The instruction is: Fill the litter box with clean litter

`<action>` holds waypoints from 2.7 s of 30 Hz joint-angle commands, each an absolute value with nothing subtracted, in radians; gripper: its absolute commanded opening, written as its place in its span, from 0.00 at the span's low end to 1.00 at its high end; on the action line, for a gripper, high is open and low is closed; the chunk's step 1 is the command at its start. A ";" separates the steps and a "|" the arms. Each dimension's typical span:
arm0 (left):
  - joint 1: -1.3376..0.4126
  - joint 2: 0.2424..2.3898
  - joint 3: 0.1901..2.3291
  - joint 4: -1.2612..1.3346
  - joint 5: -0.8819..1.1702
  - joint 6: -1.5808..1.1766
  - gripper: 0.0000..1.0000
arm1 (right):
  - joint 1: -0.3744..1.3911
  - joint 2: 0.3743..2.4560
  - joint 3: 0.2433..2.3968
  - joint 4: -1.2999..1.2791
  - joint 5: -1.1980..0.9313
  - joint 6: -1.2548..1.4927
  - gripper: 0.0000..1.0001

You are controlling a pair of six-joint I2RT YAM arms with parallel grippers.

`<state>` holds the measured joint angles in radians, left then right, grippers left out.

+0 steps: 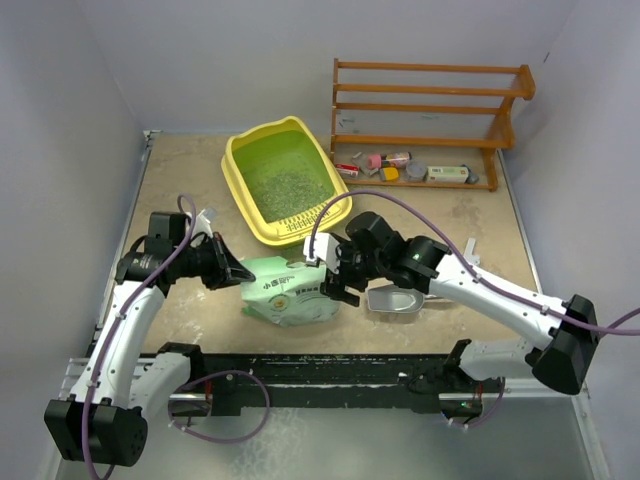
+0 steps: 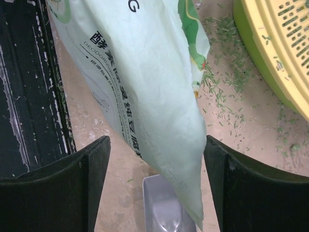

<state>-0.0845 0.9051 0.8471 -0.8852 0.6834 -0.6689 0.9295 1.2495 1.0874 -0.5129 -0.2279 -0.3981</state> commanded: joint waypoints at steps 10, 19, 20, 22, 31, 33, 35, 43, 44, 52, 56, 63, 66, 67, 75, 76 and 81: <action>-0.077 0.890 0.971 -0.795 0.682 -0.530 0.27 | 0.931 1.267 1.073 -0.485 -0.285 -0.350 0.00; -0.145 0.853 1.137 -0.698 0.950 -0.248 0.43 | 0.930 1.237 1.071 -0.466 -0.257 -0.288 0.00; -0.167 0.848 1.137 -0.686 0.981 -0.228 0.42 | 0.928 1.247 1.076 -0.470 -0.252 -0.281 0.00; -0.247 0.826 1.146 -0.708 0.949 -0.148 0.39 | 0.923 1.263 1.081 -0.469 -0.251 -0.260 0.00; -0.405 0.741 1.070 -0.691 0.781 0.031 0.47 | 0.850 1.250 1.032 -0.355 -0.340 -0.105 0.00; -0.416 0.764 1.064 -0.675 0.779 0.048 0.48 | 0.827 1.231 1.029 -0.339 -0.384 -0.073 0.00; -0.430 0.800 1.060 -0.661 0.761 0.075 0.48 | 0.803 1.216 1.036 -0.343 -0.432 -0.057 0.00; -0.581 1.049 1.154 -0.712 0.603 0.211 0.49 | 0.774 1.191 1.098 -0.396 -0.466 -0.026 0.00; -0.605 1.073 1.165 -0.722 0.586 0.222 0.49 | 0.774 1.194 1.102 -0.402 -0.464 -0.026 0.00; -0.711 1.086 1.129 -0.708 0.573 0.220 0.48 | 0.763 1.206 1.108 -0.422 -0.417 -0.016 0.00; -0.726 1.059 1.085 -0.706 0.531 0.218 0.49 | 0.757 1.219 1.109 -0.423 -0.410 -0.009 0.00; -0.829 1.128 1.031 -0.727 0.382 0.220 0.49 | 0.748 1.213 1.092 -0.386 -0.418 0.007 0.00; -0.850 1.156 1.030 -0.735 0.299 0.226 0.49 | 0.746 1.204 1.090 -0.389 -0.419 0.007 0.00; -0.852 1.161 1.032 -0.734 0.277 0.218 0.47 | 0.743 1.199 1.087 -0.391 -0.415 0.008 0.00; -0.853 1.243 1.089 -0.772 0.140 0.221 0.00 | 0.730 1.093 1.047 -0.438 -0.331 0.021 0.00; -0.853 1.270 1.105 -0.789 0.110 0.222 0.00 | 0.728 1.076 1.040 -0.445 -0.316 0.024 0.00; -0.854 1.332 1.205 -0.779 0.031 0.210 0.00 | 0.719 1.025 0.981 -0.469 -0.270 0.039 0.00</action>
<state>-0.8669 1.3041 1.1419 -0.7151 0.2081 0.2008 0.7395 1.1095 0.9916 -0.4923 -0.3218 0.0025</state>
